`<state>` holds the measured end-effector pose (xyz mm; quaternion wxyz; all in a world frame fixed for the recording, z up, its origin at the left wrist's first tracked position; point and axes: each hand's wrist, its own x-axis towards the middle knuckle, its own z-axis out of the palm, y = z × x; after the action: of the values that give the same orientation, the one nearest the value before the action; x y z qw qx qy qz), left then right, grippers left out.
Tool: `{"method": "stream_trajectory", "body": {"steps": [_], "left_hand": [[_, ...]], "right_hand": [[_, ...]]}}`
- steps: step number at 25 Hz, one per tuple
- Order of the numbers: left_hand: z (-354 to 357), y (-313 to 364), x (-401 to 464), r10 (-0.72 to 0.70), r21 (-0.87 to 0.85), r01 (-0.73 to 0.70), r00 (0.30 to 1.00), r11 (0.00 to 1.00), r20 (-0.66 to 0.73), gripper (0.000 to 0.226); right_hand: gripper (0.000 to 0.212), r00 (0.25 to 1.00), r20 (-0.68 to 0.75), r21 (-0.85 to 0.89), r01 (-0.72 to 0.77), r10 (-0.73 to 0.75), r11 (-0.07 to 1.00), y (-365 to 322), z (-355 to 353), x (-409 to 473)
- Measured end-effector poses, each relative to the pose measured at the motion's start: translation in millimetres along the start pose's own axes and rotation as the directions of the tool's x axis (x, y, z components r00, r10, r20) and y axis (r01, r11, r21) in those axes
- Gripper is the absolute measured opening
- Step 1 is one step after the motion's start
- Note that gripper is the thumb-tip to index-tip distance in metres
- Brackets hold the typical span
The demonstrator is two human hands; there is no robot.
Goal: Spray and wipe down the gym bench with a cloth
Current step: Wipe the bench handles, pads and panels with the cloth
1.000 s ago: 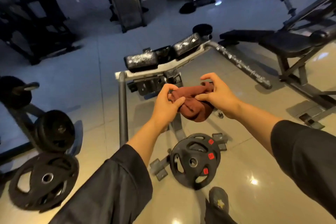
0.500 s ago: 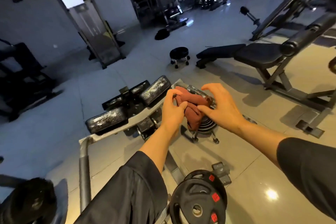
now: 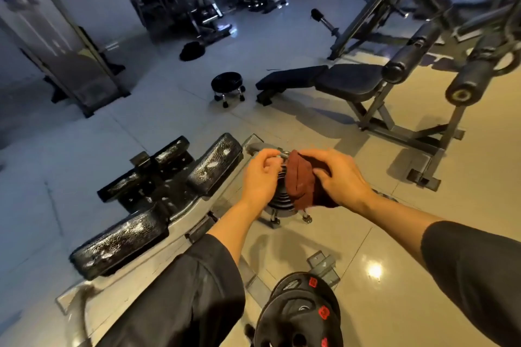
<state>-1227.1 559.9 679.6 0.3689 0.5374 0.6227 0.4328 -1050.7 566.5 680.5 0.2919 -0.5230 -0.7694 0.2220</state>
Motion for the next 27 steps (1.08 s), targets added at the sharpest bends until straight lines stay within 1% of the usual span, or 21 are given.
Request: {"method": "stream_trajectory", "body": {"steps": [2, 3, 5, 6, 7, 8, 9, 10, 11, 12, 14, 16, 19, 22, 24, 25, 27], "left_hand": [[-14, -11, 16, 0.015, 0.101, -0.005, 0.996, 0.995, -0.093, 0.022], [-19, -14, 19, 0.020, 0.167, -0.003, 0.995, 0.986, -0.099, 0.027], [-24, -19, 25, 0.018, 0.278, -0.004, 0.999, 0.961, -0.049, 0.038], [-22, -20, 28, 0.024, 0.320, -0.016, 0.999, 0.947, -0.022, 0.043], [-19, -20, 33, 0.032, 0.359, -0.032, 0.999, 0.933, 0.006, 0.047], [-15, -20, 38, 0.032, 0.400, -0.047, 0.999, 0.915, 0.043, 0.051], [-11, -21, 43, 0.020, 0.441, -0.060, 0.995, 0.895, 0.094, 0.055], [-8, -23, 46, 0.000, 0.480, -0.071, 0.989, 0.874, 0.145, 0.060], [-6, -25, 49, -0.019, 0.514, -0.078, 0.983, 0.854, 0.180, 0.064], [-5, -26, 51, -0.028, 0.546, -0.086, 0.980, 0.834, 0.196, 0.067], [-6, -26, 56, -0.020, 0.595, -0.105, 0.980, 0.797, 0.200, 0.070], [-9, -24, 62, -0.012, 0.639, -0.127, 0.978, 0.759, 0.208, 0.073], [-13, -21, 63, -0.015, 0.700, -0.147, 0.975, 0.699, 0.221, 0.078], [-9, -23, 57, -0.009, 0.730, -0.175, 0.970, 0.661, 0.241, 0.080], [-6, -24, 53, -0.001, 0.733, -0.178, 0.971, 0.657, 0.238, 0.080], [-4, -24, 53, 0.004, 0.737, -0.179, 0.973, 0.652, 0.232, 0.079], [-3, -22, 54, 0.018, 0.757, -0.189, 0.973, 0.626, 0.229, 0.078]], "right_hand": [[0.046, 0.998, -0.060, 0.001, 0.011, -0.010, 1.000, -5, 5, 17], [0.045, 0.994, -0.105, 0.014, 0.020, -0.018, 1.000, -7, 7, 25], [0.045, 0.988, -0.153, 0.023, 0.032, -0.028, 0.999, -6, 16, 42], [0.046, 0.990, -0.133, 0.009, 0.041, -0.040, 0.999, -1, 22, 52], [0.048, 0.996, -0.069, -0.033, 0.046, -0.048, 0.998, 6, 30, 61], [0.051, 0.998, 0.038, -0.112, 0.048, -0.044, 0.992, 15, 38, 68], [0.057, 0.987, 0.162, -0.202, 0.054, -0.021, 0.978, 24, 46, 73], [0.063, 0.966, 0.258, -0.267, 0.068, 0.003, 0.961, 32, 51, 77], [0.067, 0.954, 0.299, -0.295, 0.097, -0.004, 0.951, 38, 54, 81], [0.070, 0.950, 0.309, -0.294, 0.137, -0.042, 0.946, 39, 55, 86], [0.073, 0.936, 0.325, -0.235, 0.215, -0.131, 0.948, 39, 58, 95], [0.073, 0.933, 0.318, -0.198, 0.238, -0.167, 0.951, 36, 65, 99], [0.066, 0.947, 0.267, -0.225, 0.241, -0.178, 0.944, 37, 70, 91], [0.057, 0.941, 0.191, -0.277, 0.325, -0.280, 0.904, 50, 59, 69], [0.063, 0.931, 0.149, -0.327, 0.365, -0.334, 0.872, 70, 54, 46], [0.066, 0.925, 0.165, -0.354, 0.381, -0.344, 0.854, 78, 51, 34], [0.065, 0.931, 0.179, -0.370, 0.363, -0.318, 0.855, 80, 49, 24]]}}
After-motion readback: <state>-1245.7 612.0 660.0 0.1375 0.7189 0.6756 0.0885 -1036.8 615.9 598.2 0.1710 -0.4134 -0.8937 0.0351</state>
